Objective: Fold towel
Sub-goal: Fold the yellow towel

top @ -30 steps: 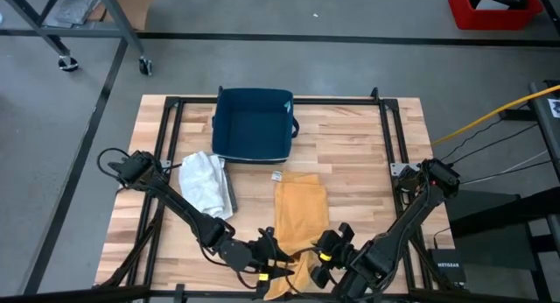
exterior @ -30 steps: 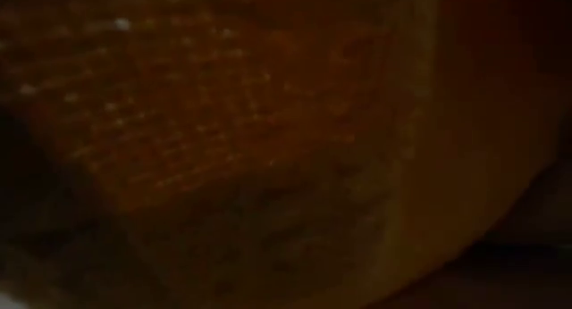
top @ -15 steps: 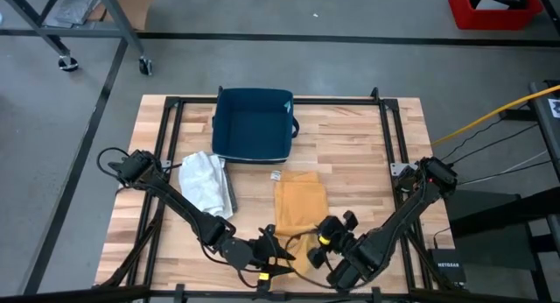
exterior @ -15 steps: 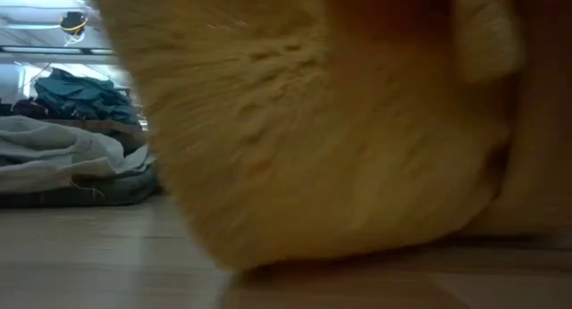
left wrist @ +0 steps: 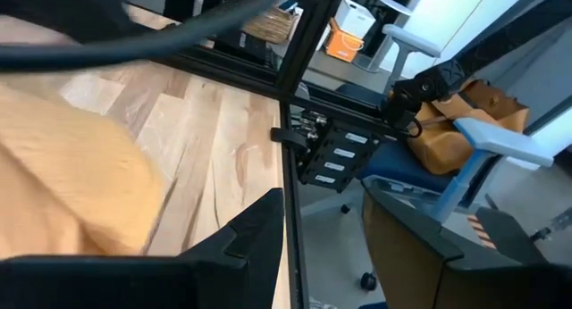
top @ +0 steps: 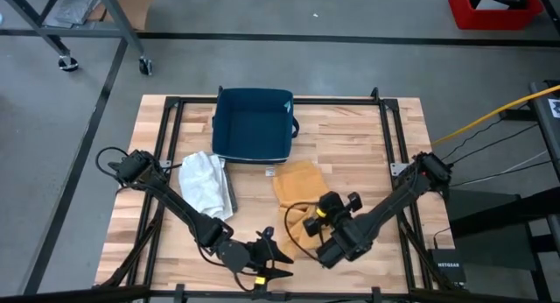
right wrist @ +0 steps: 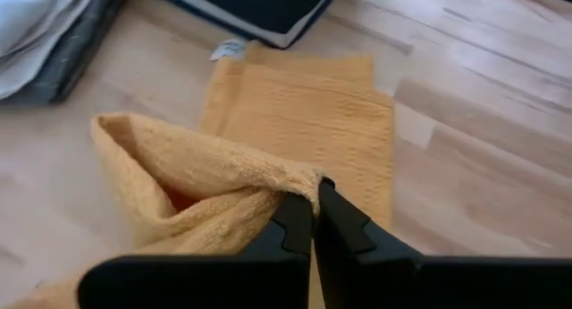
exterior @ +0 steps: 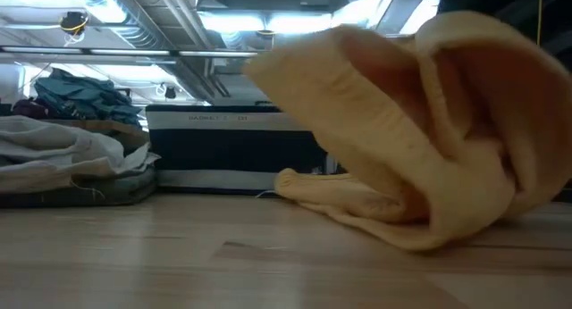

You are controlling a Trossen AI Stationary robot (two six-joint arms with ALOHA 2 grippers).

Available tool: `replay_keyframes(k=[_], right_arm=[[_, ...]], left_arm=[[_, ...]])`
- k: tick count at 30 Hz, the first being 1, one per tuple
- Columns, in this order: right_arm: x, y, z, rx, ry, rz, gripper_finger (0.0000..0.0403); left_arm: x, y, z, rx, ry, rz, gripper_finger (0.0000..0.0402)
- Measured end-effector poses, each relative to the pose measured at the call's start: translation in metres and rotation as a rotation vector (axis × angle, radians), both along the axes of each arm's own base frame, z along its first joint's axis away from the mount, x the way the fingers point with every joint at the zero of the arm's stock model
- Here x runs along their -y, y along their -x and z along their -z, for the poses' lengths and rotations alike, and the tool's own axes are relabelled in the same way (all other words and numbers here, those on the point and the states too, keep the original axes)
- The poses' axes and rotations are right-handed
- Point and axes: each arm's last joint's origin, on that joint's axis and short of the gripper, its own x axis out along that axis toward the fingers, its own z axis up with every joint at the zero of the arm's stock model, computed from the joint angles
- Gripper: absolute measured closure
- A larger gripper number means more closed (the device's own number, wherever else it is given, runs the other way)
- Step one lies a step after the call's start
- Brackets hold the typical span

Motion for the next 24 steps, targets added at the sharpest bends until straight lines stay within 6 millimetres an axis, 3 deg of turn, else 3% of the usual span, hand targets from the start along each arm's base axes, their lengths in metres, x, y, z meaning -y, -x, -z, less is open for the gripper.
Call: replay_keyframes(k=[4,11,24], right_arm=[[0.006,-0.004,0.0,-0.006,-0.003,0.02,0.0399],[0.0,0.0,0.001,-0.035,-0.035,0.002,0.0399],[-0.042,0.013,0.003,-0.01,-0.177,-0.191,0.0398]], left_arm=[[0.003,0.002,0.0,-0.001,-0.003,0.008,0.0258],[0.0,0.002,0.003,-0.013,-0.099,0.023,0.0258],[-0.047,-0.027,0.007,-0.056,-0.112,-0.109,0.0258]])
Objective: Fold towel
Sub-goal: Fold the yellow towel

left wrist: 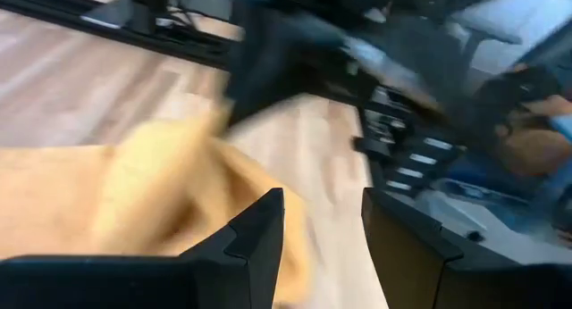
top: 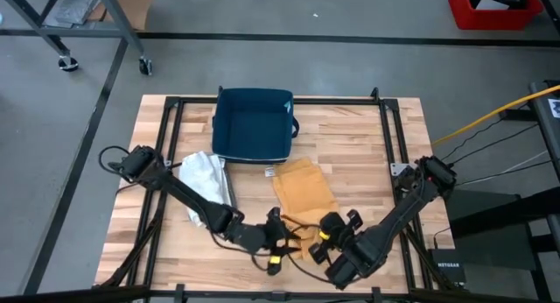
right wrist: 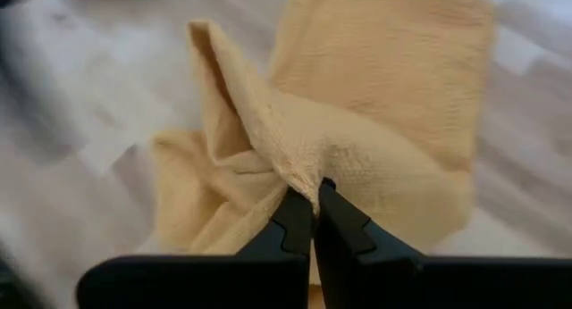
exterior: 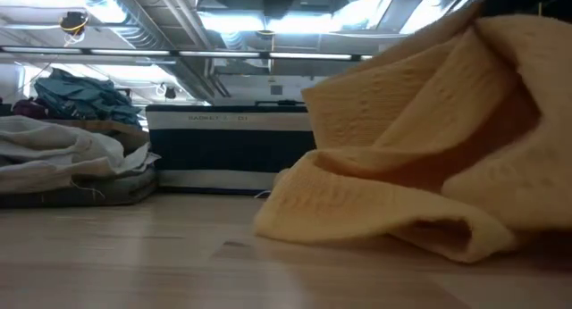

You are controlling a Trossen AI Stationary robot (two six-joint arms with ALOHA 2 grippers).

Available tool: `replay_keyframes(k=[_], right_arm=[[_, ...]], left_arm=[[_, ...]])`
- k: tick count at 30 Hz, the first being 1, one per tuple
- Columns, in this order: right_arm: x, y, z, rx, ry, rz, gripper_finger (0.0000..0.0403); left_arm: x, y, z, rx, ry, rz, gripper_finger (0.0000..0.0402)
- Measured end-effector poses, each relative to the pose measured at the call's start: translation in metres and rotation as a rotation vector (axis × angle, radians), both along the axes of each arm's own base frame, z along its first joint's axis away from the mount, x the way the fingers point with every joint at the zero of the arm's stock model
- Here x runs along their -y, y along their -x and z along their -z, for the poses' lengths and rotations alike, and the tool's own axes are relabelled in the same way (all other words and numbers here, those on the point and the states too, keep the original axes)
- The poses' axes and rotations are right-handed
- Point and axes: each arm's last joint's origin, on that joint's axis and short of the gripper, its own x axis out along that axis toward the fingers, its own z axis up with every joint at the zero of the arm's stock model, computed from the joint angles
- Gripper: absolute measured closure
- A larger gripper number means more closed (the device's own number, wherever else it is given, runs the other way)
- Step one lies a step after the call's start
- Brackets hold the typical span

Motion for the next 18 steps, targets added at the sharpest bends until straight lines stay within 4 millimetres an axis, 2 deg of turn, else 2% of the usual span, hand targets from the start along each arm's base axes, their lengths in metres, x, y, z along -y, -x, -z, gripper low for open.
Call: replay_keyframes(k=[4,8,18], right_arm=[[-0.011,0.002,-0.001,0.03,-0.031,-0.061,0.0398],[-0.02,0.01,0.001,-0.033,-0.088,-0.102,0.0398],[-0.042,0.049,0.004,-0.314,-0.22,-0.184,0.0398]], left_arm=[[-0.017,-0.009,0.0,-0.001,-0.01,-0.043,0.0258],[-0.028,-0.014,0.0,-0.001,-0.01,-0.072,0.0258],[-0.031,-0.014,0.004,-0.036,-0.018,-0.081,0.0258]])
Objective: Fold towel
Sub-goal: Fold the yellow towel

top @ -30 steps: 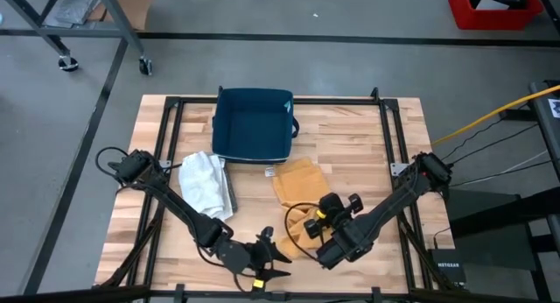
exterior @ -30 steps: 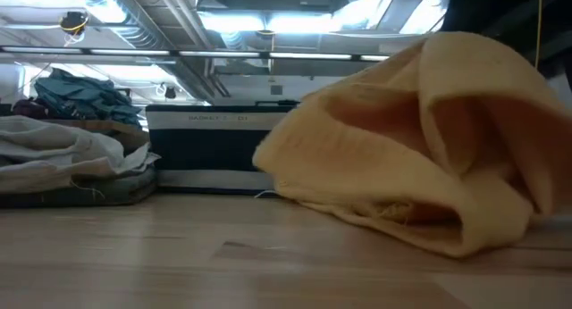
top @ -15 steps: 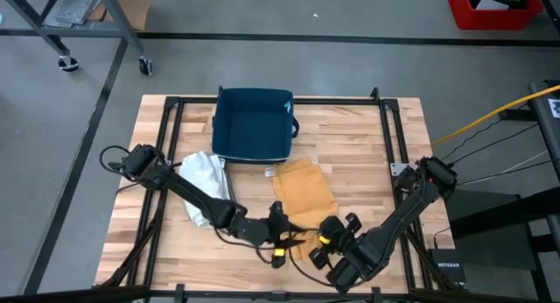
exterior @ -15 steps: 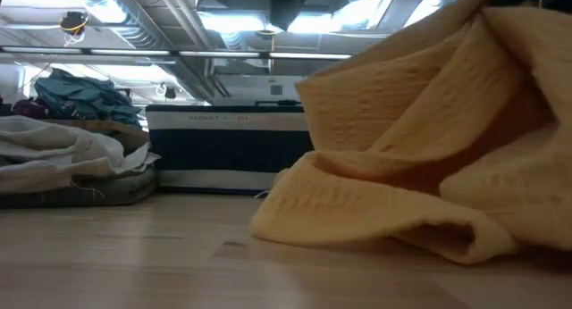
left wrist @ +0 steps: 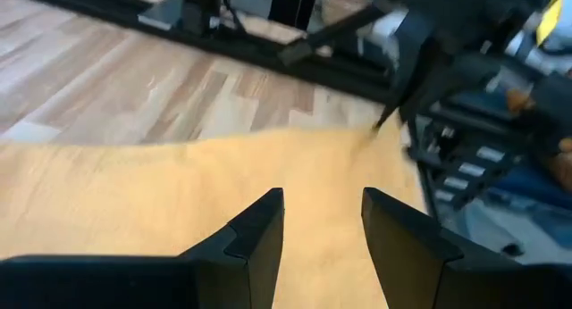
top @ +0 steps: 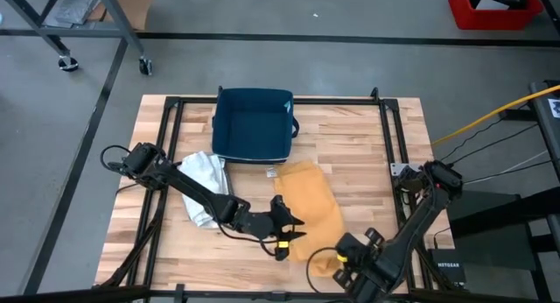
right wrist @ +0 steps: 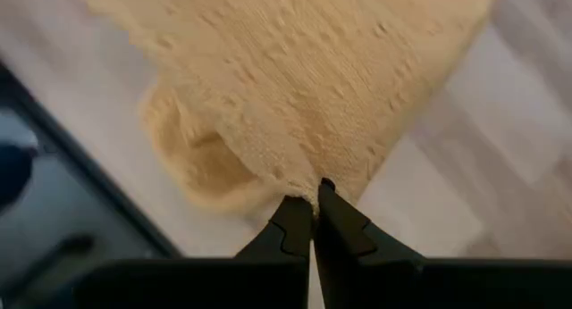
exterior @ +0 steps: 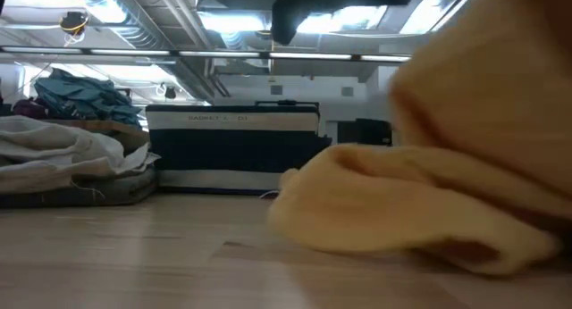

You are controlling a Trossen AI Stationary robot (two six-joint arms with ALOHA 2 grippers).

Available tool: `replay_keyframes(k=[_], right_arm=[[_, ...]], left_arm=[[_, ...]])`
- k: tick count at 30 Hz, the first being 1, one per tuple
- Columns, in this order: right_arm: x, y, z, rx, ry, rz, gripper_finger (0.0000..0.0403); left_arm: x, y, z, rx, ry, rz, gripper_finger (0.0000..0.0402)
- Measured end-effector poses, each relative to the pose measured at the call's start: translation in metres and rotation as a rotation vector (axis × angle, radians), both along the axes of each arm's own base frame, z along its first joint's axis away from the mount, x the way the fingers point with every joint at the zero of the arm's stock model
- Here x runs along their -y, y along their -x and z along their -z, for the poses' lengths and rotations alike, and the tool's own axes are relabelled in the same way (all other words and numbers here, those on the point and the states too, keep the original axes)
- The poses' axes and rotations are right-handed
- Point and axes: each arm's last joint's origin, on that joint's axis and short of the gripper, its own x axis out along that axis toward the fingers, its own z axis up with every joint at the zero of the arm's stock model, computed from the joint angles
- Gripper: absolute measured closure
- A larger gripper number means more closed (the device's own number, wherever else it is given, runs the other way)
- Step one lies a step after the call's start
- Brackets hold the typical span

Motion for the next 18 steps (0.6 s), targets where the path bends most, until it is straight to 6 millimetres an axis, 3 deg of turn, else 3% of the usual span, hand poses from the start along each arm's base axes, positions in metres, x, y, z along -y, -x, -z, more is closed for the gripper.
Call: replay_keyframes(k=[9,14,18], right_arm=[[-0.018,0.023,0.001,-0.068,-0.058,-0.076,0.0396],[-0.02,0.023,0.0,-0.059,-0.07,-0.097,0.0376],[-0.022,0.019,0.0,0.024,-0.056,-0.132,0.0361]], left_arm=[[0.0,0.009,0.016,-0.172,-0.019,-0.018,0.0258],[0.0,0.014,0.023,-0.254,0.033,-0.051,0.0258],[0.004,0.011,0.018,-0.197,0.129,-0.042,0.0263]])
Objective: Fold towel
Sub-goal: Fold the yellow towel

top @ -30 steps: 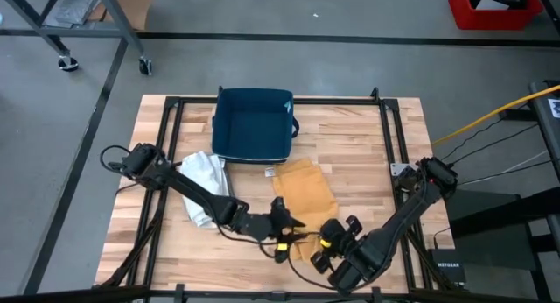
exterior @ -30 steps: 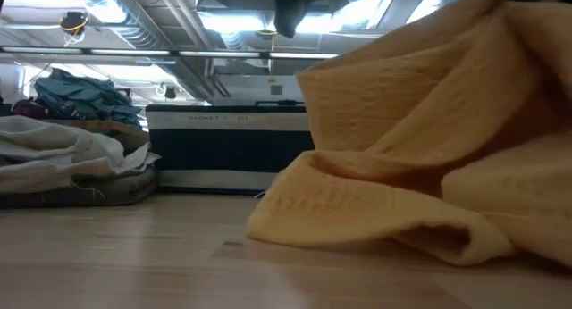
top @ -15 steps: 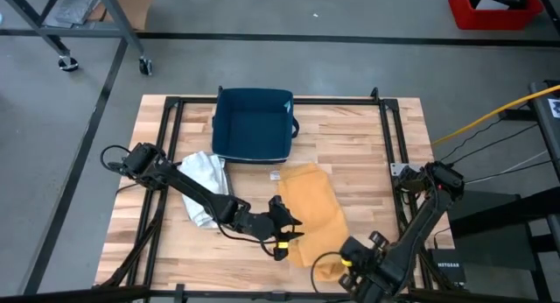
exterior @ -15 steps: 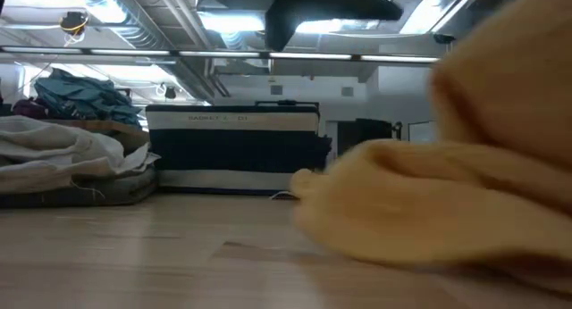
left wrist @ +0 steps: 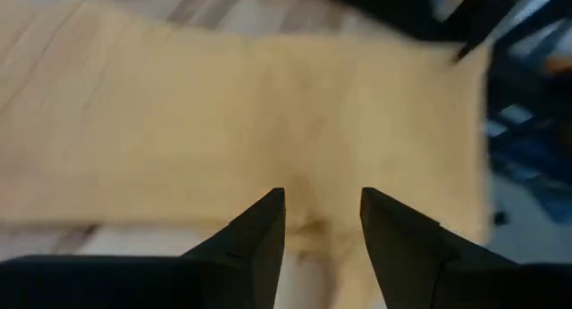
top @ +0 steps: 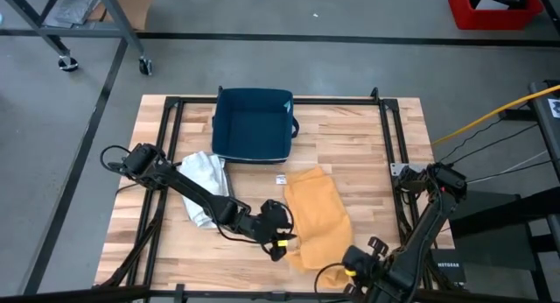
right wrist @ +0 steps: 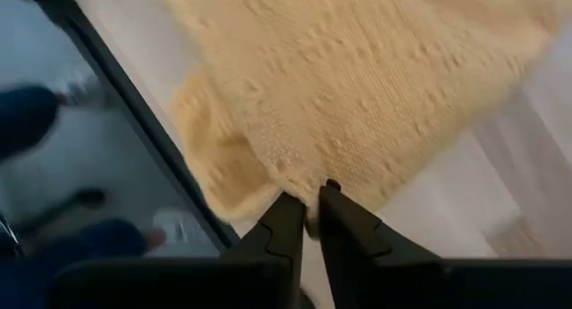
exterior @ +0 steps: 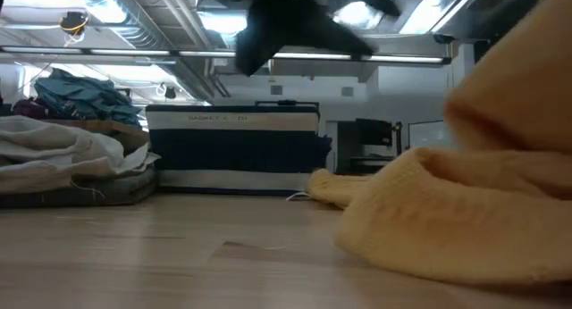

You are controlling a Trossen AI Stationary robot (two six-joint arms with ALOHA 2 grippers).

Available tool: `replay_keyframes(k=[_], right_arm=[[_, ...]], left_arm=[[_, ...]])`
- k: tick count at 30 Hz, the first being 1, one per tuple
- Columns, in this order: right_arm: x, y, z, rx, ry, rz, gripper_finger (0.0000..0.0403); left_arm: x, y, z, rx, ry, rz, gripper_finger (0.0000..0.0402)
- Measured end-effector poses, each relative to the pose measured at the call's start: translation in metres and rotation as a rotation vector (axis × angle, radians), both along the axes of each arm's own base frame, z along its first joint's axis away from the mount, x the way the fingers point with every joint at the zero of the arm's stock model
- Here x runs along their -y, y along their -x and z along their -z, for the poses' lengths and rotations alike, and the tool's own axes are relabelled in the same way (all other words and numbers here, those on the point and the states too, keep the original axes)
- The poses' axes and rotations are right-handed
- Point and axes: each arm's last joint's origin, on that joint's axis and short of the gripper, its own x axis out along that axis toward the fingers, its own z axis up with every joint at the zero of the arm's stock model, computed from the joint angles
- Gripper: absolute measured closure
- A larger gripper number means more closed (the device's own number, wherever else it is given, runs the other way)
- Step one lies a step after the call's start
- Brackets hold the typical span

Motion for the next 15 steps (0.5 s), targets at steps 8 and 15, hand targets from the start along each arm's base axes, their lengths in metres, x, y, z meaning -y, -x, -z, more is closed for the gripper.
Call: replay_keyframes(k=[8,15], right_arm=[[0.0,-0.001,0.0,0.029,0.023,-0.052,0.0357],[-0.003,0.001,0.0,-0.068,-0.043,-0.103,0.0357]], left_arm=[[0.012,-0.005,-0.013,0.159,-0.026,0.096,0.0286],[0.008,-0.007,-0.007,0.132,-0.052,0.092,0.0297]])
